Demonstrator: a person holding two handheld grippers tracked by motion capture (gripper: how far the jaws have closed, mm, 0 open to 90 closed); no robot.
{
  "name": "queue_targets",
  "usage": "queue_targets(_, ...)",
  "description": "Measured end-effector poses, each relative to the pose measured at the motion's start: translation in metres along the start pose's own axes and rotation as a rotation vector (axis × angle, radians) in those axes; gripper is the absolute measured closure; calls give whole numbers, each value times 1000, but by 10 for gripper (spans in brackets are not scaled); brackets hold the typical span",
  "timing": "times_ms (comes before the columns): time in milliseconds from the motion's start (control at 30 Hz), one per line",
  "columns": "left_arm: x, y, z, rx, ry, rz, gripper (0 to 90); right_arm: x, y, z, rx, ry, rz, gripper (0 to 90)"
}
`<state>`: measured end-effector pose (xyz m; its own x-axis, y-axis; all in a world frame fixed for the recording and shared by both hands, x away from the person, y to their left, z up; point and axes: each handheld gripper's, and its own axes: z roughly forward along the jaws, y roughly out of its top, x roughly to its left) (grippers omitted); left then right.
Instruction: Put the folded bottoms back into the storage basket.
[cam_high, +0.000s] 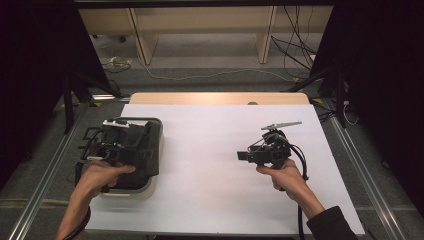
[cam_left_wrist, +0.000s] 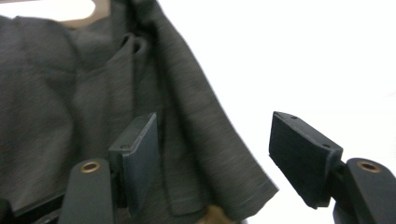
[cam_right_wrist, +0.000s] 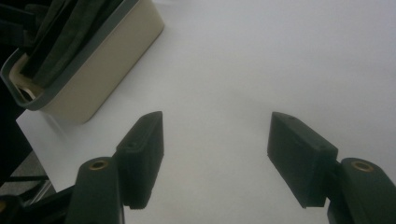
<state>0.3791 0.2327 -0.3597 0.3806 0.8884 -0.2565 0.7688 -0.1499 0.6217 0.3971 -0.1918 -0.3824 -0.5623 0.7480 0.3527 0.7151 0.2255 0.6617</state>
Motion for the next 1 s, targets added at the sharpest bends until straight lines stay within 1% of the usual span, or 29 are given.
queue_targets(67, -2, 0, 1, -18, -5, -7, 324, -1, 0, -1, -7, -1, 5, 362)
queue_targets(133, -3, 1, 1, -21, -1, -4, 326, -1, 0, -2, -9, -2, 6, 362)
queue_targets(167, -5, 1, 1, -40, 12, -3, 332, -1, -1, -3, -15, -4, 6, 361)
queue_targets(200, -6, 1, 2, -49, 14, -7, 342, -1, -1, -3, -15, -4, 7, 360)
queue_targets(267, -7, 1, 5, -60, 17, -16, 357, -2, -1, -3, -16, -3, 6, 361)
queue_targets(300, -8, 1, 7, -59, 15, -12, 379, -2, -1, -3, -14, -3, 8, 362)
queue_targets(367, -10, -1, 13, -43, 15, 6, 467, -2, -2, -3, -9, -5, 7, 362)
queue_targets(467, -14, -3, 22, -24, 12, 8, 575, -1, -3, -2, -4, -4, 4, 363)
queue_targets(500, -15, -4, 25, -11, 11, 19, 607, -1, -3, -1, -2, -3, 2, 363)
queue_targets(600, -17, -6, 32, 7, 13, 25, 681, -1, -4, 0, 5, -4, -2, 364)
queue_targets(667, -17, -7, 36, 23, 27, 25, 730, -1, -4, 0, 6, -4, -3, 365)
queue_targets(700, -16, -8, 38, 31, 40, 23, 747, -1, -5, 0, 7, -4, -4, 365)
queue_targets(733, -14, -9, 40, 46, 61, 35, 772, -1, -5, 0, 8, -4, -4, 366)
queue_targets(767, -13, -10, 42, 53, 77, 38, 800, -1, -5, 0, 8, -4, -6, 366)
queue_targets(800, -11, -12, 43, 48, 80, 39, 821, -1, -5, 0, 9, -4, -5, 366)
queue_targets(833, -8, -13, 42, 50, 72, 25, 847, -2, -6, 0, 10, -5, -5, 366)
queue_targets(900, -3, -13, 40, 51, 54, 5, 857, -2, -6, 0, 9, -6, -4, 367)
queue_targets(933, -1, -13, 40, 54, 67, 5, 860, -2, -6, 0, 8, -4, -3, 368)
queue_targets(967, 1, -14, 42, 79, 92, 18, 865, -2, -6, 0, 8, -5, -3, 368)
queue_targets(1000, 1, -14, 42, 79, 92, 18, 863, -2, -6, 0, 8, -5, -3, 368)
